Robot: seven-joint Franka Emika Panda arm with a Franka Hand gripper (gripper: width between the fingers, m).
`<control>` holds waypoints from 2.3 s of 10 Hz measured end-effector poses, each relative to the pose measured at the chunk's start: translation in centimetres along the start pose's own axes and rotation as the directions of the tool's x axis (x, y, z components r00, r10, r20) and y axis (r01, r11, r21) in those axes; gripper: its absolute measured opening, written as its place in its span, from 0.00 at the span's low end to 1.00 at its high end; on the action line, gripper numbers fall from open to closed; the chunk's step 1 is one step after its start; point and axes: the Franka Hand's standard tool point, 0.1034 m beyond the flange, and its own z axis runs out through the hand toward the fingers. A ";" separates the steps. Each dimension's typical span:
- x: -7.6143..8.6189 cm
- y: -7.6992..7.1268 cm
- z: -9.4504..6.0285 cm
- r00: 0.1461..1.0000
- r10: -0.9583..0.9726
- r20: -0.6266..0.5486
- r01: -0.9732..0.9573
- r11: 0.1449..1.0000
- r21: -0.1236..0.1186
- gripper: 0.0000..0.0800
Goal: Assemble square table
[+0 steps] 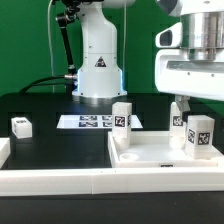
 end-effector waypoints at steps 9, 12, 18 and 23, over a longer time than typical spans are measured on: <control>-0.1 0.1 0.2 0.705 -0.709 -0.008 0.709 0.705 -0.006 0.81; 0.5 0.4 0.2 0.528 -0.849 -0.006 0.849 0.528 -0.013 0.81; 0.7 0.5 0.3 0.485 -0.874 -0.004 0.874 0.485 -0.014 0.36; 1.0 0.6 0.2 0.774 -0.633 -0.012 0.633 0.774 -0.008 0.36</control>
Offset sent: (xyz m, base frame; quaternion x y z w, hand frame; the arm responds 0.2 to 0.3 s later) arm -0.0068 0.0101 0.0000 -0.0052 0.0125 -0.2119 0.9772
